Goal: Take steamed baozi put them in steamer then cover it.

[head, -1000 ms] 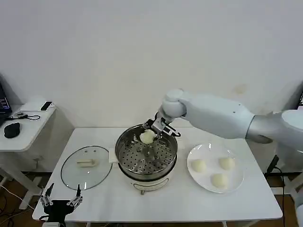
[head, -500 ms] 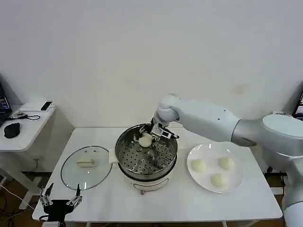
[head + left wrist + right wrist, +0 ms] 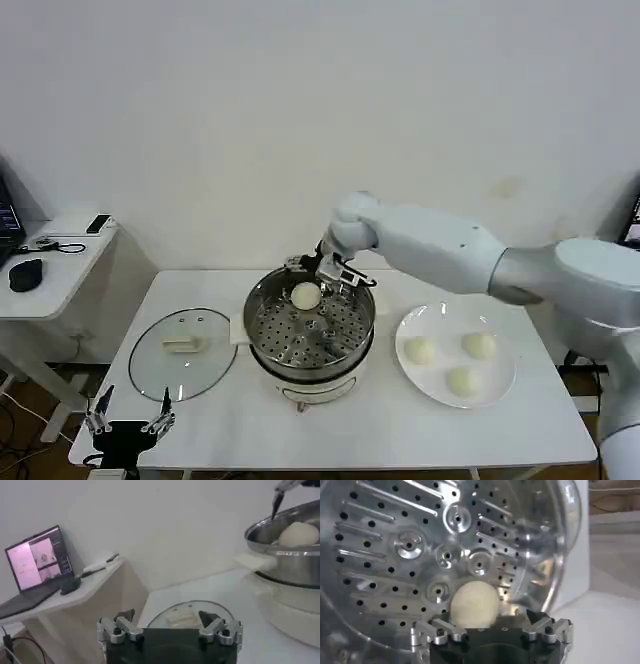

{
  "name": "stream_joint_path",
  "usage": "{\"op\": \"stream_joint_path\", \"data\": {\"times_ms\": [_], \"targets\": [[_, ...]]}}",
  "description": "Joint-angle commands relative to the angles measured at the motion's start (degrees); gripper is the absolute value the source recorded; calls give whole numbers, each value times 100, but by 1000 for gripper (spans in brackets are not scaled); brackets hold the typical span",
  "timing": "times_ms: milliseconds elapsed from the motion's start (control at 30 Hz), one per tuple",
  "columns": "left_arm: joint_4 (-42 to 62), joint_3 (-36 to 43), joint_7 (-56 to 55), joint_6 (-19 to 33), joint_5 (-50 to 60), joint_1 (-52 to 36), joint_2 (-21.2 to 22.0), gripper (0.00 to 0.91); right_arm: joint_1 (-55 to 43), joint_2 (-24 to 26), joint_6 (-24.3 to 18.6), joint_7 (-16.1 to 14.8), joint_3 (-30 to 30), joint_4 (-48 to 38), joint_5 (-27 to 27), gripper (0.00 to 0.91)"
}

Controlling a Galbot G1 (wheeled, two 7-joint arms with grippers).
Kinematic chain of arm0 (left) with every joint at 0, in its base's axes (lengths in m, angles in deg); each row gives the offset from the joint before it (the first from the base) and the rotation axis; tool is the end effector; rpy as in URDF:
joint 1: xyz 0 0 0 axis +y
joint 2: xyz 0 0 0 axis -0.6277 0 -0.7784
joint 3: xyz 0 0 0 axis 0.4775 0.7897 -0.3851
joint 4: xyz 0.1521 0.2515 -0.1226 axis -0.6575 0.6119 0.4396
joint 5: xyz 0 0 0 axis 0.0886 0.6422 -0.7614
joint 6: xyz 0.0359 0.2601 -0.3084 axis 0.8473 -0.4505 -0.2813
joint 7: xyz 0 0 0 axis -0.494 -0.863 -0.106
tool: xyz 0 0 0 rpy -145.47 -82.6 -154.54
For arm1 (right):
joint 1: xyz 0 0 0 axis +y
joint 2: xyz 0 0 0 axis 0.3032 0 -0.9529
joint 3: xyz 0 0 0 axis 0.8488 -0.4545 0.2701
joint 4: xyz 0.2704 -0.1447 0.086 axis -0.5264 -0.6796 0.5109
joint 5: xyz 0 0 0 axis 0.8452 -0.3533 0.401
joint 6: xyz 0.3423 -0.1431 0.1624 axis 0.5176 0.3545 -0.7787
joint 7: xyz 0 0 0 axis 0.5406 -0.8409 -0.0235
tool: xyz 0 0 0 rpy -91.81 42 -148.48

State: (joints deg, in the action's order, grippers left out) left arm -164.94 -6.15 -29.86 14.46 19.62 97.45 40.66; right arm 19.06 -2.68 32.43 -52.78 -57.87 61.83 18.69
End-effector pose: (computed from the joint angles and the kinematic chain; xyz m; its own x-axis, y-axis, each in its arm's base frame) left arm 0.1788 0.0610 -0.2366 -0.9343 -0.2338 0.2692 -0.1293 0.9257 0.3554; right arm 0.5634 0.1612 -0.0683 -0.2838 -0.4184 0.8628 -0.3495 -0.7927 -0.4994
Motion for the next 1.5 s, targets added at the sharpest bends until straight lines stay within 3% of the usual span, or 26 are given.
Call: {"op": "stream_joint_path", "data": {"times_ms": [33, 267, 400, 533, 767, 1500], "targets": [[-28, 0, 3, -5, -6, -2, -4, 907, -689, 1746, 1402, -119, -63, 1375, 861, 907], [-60, 88, 35, -76, -32, -113, -138, 907, -358, 3364, 2186, -151, -3, 1781, 642, 907], [-79, 119, 57, -120, -45, -198, -211, 907, 108, 3858, 2612, -136, -87, 1921, 598, 907], [-135, 93, 54, -120, -49, -247, -305, 907, 604, 4030, 2888, -132, -136, 2088, 616, 907], [-134, 59, 78, -163, -43, -292, -365, 907, 1285, 3948, 3163, -55, 103, 2123, 911, 907], [-61, -115, 109, -169, -58, -282, -344, 907, 2645, 2590, 3385, 81, 1012, 813, 953, 907]]}}
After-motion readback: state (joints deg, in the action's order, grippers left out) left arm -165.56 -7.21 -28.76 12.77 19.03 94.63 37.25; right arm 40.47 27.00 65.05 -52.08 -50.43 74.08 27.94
